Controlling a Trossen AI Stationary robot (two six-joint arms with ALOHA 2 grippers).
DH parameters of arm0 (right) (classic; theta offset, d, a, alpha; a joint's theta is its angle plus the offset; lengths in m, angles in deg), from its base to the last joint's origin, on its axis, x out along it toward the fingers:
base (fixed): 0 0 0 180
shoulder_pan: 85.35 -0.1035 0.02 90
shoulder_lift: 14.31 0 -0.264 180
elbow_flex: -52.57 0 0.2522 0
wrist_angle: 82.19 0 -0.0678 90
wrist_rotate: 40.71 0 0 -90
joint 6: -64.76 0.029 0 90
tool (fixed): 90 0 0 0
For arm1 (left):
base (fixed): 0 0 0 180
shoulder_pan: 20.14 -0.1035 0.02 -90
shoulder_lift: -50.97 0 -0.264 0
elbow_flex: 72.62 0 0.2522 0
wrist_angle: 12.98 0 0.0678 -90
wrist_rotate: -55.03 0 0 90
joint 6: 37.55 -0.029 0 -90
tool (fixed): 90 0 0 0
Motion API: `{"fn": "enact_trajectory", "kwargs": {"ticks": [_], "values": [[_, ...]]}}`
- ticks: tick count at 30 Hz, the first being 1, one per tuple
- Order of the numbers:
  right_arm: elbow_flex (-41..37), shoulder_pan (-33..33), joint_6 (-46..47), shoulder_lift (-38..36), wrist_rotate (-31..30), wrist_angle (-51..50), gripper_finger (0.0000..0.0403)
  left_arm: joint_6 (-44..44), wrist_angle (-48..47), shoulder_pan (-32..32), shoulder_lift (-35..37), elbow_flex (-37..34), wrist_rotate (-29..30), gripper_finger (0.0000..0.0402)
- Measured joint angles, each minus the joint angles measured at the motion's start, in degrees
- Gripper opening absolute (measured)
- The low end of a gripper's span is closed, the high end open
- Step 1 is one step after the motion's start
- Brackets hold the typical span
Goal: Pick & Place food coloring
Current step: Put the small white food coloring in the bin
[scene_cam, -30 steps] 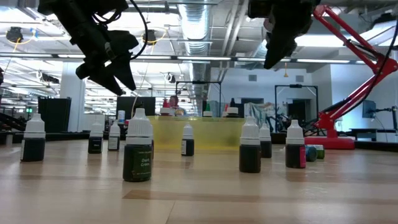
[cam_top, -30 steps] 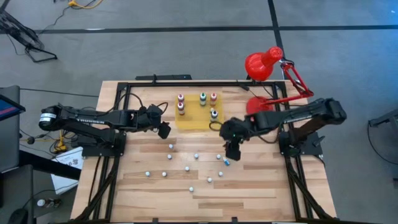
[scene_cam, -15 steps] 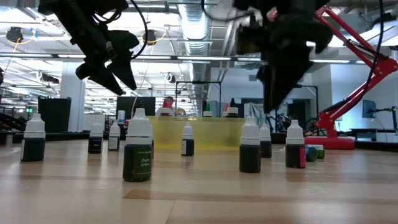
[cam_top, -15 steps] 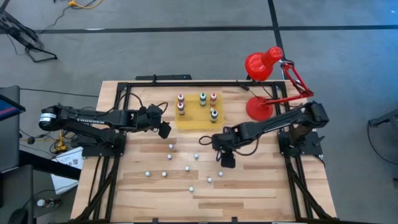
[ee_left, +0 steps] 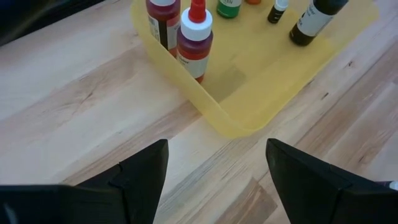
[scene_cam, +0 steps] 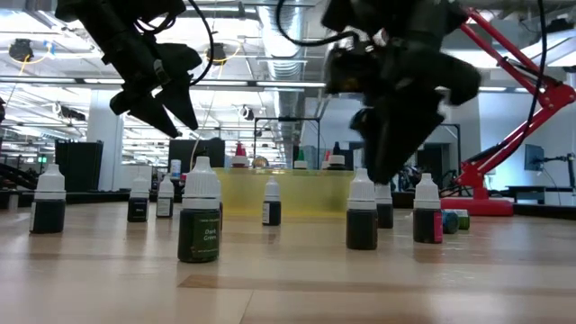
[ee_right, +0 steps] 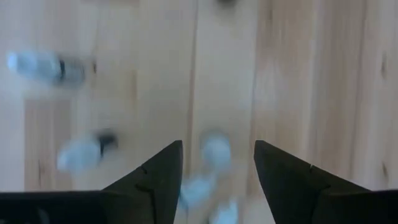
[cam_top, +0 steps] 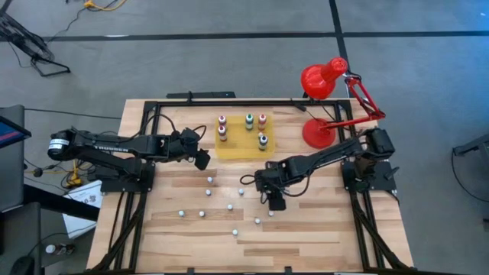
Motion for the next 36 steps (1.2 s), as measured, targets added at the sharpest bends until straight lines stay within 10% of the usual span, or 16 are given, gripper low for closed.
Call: {"fn": "enact_trajectory", "kwargs": {"ticks": [36], "values": [[-0.9,0.0,2.5,0.8,1.2,-0.3,0.0052,0.1,0.3,0.0,0.0,0.0,0.3,0.0263]]}}
